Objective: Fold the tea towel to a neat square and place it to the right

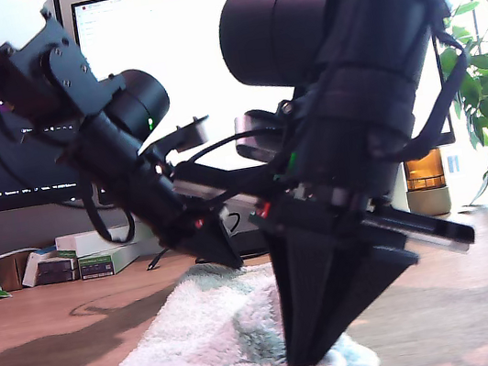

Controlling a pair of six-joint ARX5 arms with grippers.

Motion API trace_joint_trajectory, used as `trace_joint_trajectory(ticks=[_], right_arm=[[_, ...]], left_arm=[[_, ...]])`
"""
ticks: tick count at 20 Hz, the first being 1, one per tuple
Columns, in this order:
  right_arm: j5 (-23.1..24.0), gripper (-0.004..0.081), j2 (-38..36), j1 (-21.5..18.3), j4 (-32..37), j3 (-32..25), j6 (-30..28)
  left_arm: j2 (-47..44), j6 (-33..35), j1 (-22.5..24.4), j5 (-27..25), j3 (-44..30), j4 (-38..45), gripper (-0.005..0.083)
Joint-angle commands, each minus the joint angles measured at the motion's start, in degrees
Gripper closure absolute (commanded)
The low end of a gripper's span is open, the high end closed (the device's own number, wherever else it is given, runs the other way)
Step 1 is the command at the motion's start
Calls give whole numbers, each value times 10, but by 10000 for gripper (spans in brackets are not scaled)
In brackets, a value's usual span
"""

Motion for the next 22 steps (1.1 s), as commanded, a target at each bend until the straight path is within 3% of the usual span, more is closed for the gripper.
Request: trace_joint_trajectory(ticks=[1,4,7,11,17,22], right_arm=[[2,532,-26,-6,-20,-11,-19],[-9,544,-51,-9,-28,-11,-94],[-4,787,-55,-9,-10,-11,-160],[-6,781,-54,-9,21,-11,-210],[-10,781,-37,-8,59,-11,-283],[-52,781,12,-8,73,-11,-317]], left_arm=[[-31,1,-2,13,-4,-12,797],[-61,-3,-2,35,-4,-36,797],[-80,-8,-4,59,-4,-76,797],[-82,-10,-11,70,-26,-106,797],[-82,-14,-20,97,-80,-85,797],[-76,-8,-13,90,-85,-76,797]])
